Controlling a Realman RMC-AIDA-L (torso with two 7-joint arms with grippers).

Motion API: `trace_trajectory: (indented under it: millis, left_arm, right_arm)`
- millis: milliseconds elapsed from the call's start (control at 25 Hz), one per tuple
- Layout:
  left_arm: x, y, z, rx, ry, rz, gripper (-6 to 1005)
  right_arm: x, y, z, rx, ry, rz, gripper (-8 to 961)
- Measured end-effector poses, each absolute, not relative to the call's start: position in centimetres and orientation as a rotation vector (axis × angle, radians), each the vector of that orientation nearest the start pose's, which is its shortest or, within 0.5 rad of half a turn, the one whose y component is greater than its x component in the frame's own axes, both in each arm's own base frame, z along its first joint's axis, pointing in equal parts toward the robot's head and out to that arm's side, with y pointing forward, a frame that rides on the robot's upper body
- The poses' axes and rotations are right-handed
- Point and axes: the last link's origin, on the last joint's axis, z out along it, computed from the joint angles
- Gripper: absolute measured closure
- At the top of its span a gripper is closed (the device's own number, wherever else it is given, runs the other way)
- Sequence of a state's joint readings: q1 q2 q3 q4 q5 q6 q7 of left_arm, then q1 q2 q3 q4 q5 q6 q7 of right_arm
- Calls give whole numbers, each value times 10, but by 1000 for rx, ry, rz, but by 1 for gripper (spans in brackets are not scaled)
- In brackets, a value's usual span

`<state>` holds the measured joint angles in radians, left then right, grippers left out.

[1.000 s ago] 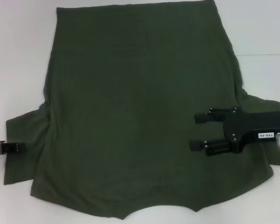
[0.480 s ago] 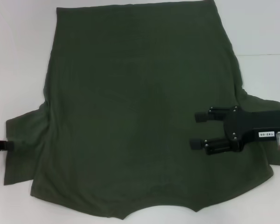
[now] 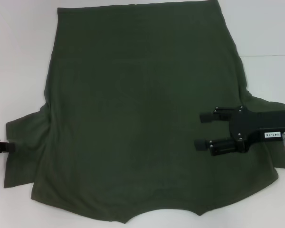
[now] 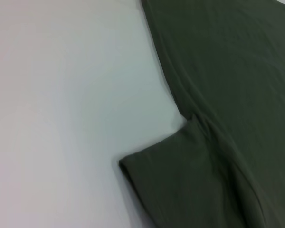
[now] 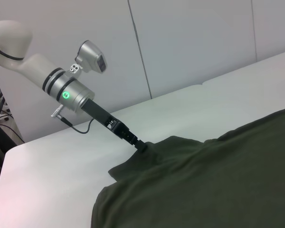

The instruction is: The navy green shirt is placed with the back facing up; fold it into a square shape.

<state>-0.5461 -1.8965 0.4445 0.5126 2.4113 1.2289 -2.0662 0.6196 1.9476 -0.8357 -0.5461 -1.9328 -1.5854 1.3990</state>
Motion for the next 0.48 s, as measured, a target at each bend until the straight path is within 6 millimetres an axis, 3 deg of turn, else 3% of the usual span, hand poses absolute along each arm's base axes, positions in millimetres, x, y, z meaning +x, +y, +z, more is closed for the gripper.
trace_trajectory:
  millis: [480]
  left_arm:
    - [-376,346,70,-2048,-1606,-309,998]
  right_arm:
    - [251,349,18,-2869,550,623,12]
